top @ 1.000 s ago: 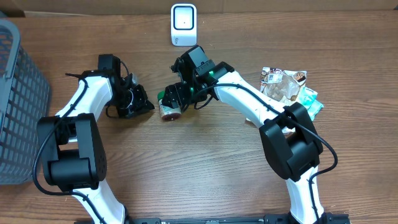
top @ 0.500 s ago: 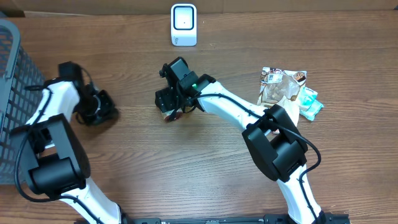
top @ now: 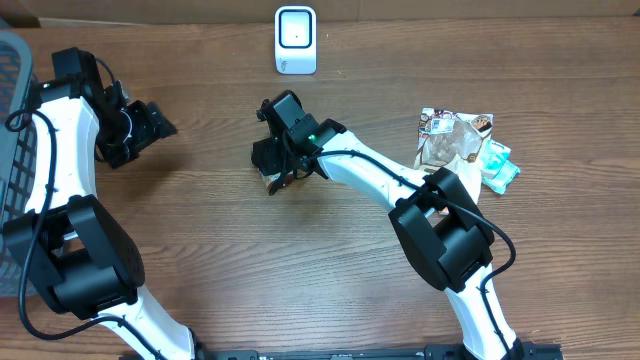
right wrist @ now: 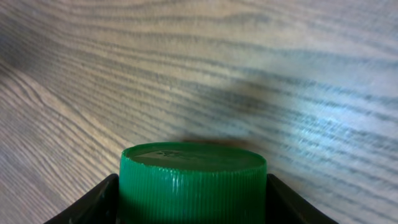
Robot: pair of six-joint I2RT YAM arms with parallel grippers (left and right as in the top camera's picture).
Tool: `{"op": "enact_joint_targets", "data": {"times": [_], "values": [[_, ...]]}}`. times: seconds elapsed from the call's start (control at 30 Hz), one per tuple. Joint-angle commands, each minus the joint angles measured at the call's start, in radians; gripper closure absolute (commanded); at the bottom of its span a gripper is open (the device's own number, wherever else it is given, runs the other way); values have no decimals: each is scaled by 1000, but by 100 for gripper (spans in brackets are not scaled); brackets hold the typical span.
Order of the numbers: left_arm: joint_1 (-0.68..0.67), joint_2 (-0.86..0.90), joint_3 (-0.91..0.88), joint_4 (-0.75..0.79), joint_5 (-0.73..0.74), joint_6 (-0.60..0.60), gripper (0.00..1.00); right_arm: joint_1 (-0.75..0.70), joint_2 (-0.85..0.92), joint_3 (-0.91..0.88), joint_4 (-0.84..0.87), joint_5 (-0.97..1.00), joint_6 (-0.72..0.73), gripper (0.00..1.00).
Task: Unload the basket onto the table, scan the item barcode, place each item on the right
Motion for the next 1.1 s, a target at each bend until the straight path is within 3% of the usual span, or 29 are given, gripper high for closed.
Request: {"op": "enact_joint_targets", "data": {"times": [0.0,0.23,0.4,0.47,0.53,0.7,0.8,0.97,1.07], "values": [[0,-21,19,0,-21,13,0,-8,-102,58,20,17,-50,39],[0,-21,19,0,-21,12,0,-8,-220,58,39,16,-115,37],[0,-21,19,0,-21,12,0,-8,-222,56,32,-64,-471,32],[0,-21,19,0,-21,12,0,-8,-216,56,34,-67,-505,36],[0,-21,19,0,-21,12,0,-10,-199,53,61,-89,-505,42],[0,-21,19,0,-21,13,0,-29,-150,29,124,-183,-504,42],[0,-21,19,0,-21,12,0,-42,-146,22,107,-182,-443,26],[0,-21,19,0,-21,12,0,-55,-145,23,47,-171,-217,25],[0,-21,19,0,-21,12,1,-53,-145,23,-45,-171,-208,23]]}}
